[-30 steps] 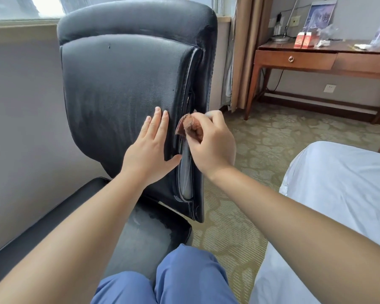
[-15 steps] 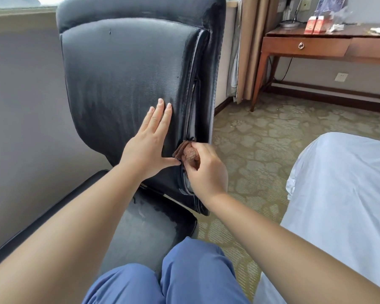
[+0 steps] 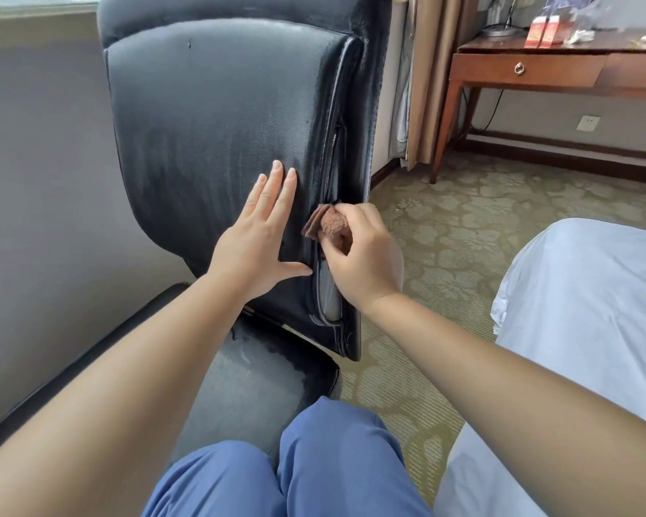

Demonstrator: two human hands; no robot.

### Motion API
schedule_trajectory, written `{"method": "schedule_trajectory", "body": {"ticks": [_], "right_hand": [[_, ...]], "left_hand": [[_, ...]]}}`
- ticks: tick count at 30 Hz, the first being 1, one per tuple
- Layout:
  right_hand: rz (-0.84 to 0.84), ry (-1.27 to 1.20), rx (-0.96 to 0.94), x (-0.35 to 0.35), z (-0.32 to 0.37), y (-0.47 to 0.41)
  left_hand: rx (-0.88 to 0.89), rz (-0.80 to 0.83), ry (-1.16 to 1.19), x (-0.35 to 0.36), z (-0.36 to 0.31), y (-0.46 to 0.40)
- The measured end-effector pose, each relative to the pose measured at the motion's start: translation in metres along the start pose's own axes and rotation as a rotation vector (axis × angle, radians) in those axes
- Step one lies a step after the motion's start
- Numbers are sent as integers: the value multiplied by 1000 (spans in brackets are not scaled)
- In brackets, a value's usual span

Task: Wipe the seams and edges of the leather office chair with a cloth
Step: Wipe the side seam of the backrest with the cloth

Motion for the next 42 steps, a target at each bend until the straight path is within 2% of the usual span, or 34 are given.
{"method": "schedule_trajectory", "body": {"ticks": [9,15,21,25,29,32,34,40,42], "right_hand": [[81,-1,15,19,-26,54],[198,107,-84,14,-28,58],[45,131,-94,-5,-20,21],[48,128,-40,5,-24,23],[186,193,6,19,-46,56],[268,335,-14,24,-59,69],[240,387,-39,22,-58,66],[-35,289,-158,-3,-19,12],[-88,335,-235,-10,-8,-7]], "left_hand": [[4,-10,-33,15,2,6],[17,-3,-25,17,2,12],[-5,6,12,21,0,18],[-41,22,68,27,-5,21],[-58,24,82,30,-5,20],[-63,30,89,31,-5,19],[-68,24,90,30,-6,20],[-95,21,114,29,-7,23],[-105,19,116,29,-9,24]]}}
Point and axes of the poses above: each hand's wrist, its own y-axis away from the middle knuckle, its own x-axis out of the palm, z = x × y, the point moved 5 cm from there along -y, towards the middle knuckle, and after that the axes turned 13 degrees about -y, right-handed, at the moved point
